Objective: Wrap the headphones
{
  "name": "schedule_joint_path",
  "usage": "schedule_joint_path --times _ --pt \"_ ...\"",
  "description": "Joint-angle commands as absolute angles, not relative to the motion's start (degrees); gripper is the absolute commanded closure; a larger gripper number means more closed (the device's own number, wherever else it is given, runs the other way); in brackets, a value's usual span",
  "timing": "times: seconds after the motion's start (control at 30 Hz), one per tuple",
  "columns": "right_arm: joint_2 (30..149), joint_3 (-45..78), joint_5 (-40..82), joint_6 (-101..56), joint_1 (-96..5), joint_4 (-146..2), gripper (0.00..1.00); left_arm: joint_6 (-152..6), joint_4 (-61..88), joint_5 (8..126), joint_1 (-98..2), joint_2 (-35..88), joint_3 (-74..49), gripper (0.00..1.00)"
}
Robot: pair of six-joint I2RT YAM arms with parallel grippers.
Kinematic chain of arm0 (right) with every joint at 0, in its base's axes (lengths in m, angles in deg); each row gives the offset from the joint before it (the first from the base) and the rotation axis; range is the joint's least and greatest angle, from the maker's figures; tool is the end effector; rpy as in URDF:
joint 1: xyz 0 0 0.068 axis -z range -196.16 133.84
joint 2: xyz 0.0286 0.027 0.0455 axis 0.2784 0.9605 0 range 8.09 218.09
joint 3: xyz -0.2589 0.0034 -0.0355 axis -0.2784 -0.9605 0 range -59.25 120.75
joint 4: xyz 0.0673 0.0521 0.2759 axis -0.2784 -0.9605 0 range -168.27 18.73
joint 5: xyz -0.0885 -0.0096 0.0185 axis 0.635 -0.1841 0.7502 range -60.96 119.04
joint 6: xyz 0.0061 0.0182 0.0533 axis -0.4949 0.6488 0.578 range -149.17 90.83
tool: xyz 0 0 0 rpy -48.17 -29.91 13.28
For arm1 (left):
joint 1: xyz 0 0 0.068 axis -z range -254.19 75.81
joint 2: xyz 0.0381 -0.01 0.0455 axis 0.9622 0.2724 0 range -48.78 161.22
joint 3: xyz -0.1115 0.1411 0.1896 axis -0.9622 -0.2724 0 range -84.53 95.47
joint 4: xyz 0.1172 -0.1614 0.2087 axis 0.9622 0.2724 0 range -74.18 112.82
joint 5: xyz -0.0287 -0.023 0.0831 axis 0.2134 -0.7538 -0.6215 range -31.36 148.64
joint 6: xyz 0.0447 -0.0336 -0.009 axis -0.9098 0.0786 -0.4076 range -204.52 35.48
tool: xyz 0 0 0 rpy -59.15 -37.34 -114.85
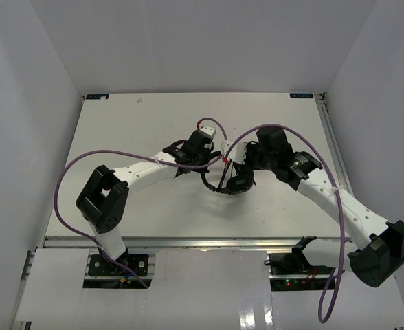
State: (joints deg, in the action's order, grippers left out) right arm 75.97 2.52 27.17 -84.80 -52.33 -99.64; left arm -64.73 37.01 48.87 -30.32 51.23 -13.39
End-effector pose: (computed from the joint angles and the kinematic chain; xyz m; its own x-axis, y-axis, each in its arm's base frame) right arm 0.2394 0.1765 0.3133 0.2467 -0.8416 -0.4805 -0.7224 0.1709 -0.6701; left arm 0.2968 -0.2759 0.1954 -0.7247 0.2339 -0.6481 0.3817 0.9194 -0.0949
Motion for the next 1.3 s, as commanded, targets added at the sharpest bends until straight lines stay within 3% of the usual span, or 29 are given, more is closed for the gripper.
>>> schedule_joint_path --times 0.0,0.73,1.1,1.27 --pt "75.76 2.06 30.0 -86.02 -52.54 -91.07 0.89 -70.15 35.88 58.78 -28.92 49.02 -15.24 1.0" --pt "77.33 -0.1 25.84 -85.59 -48.96 -84.1 0.8 -75.03 33.31 72.09 -27.26 41.79 -24.28 1.0" --pt "78.49 -3.03 15.43 -80.69 -44.43 -82.52 0.8 -75.49 33.31 74.69 -27.25 36.07 -25.37 1.0" --pt "80.11 -1.8 12.15 -78.2 -43.46 -82.52 0.74 -75.84 33.31 75.65 -27.15 33.78 -26.98 1.0"
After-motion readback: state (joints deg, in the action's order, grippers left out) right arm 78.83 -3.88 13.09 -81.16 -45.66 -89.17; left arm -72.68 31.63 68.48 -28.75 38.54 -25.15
